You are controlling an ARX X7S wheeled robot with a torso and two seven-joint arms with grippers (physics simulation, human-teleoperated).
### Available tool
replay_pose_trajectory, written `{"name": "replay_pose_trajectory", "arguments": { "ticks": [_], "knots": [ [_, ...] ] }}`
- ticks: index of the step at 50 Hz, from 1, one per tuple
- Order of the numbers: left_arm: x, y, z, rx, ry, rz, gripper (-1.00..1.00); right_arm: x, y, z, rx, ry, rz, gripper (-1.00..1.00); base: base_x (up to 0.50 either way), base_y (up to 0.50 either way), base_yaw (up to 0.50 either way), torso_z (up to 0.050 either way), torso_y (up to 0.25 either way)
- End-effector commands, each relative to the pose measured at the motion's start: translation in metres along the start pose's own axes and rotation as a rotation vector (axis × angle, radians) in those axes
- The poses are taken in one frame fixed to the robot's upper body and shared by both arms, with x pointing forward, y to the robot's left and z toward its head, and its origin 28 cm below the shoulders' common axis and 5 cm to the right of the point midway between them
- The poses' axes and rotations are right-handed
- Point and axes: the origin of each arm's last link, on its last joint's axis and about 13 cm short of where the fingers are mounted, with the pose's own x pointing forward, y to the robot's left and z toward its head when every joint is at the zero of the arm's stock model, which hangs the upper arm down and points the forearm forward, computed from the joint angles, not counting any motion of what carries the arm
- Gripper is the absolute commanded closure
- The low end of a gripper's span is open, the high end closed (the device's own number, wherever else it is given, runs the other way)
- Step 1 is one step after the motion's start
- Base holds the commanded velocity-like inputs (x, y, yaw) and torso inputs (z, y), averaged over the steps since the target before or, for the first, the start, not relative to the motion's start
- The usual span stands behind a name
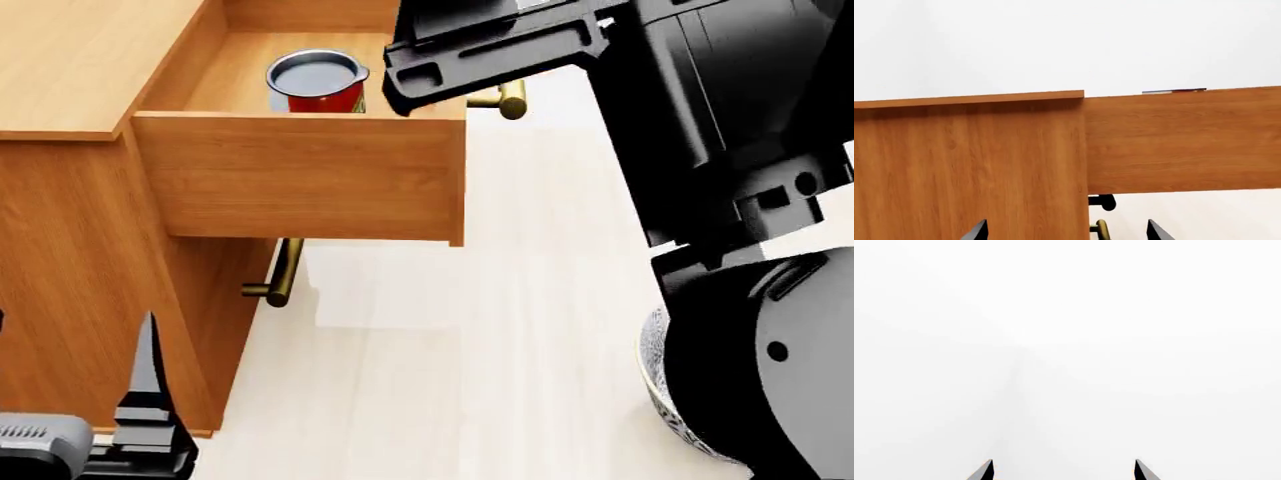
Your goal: Put the ketchup in the top drawer of the cabinet.
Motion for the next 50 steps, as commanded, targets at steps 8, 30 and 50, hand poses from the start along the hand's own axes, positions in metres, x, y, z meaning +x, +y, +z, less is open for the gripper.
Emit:
{"name": "replay_pose_trajectory", "arguments": {
  "ticks": [8, 30, 50],
  "knots": [
    [-0.007, -0.001, 0.012, -0.003, -0.037, -0.011, -1.00, -0.044, 0.016, 0.004, -0.039, -0.028, -0.030, -1.00, 0.00, 0.00, 0.00, 0.000, 0.000],
    [-0.015, 0.000, 0.021, -0.011, -0.066, -0.013, -1.00, -0.070, 0.027, 0.003, -0.050, -0.036, -0.060, -1.00, 0.00, 0.00, 0.00, 0.000, 0.000],
    [-0.016, 0.001, 0.020, -0.008, -0.062, -0.004, -1.00, -0.083, 0.027, -0.013, -0.036, 0.007, -0.095, -1.00, 0.00, 0.00, 0.00, 0.000, 0.000]
  ]
}}
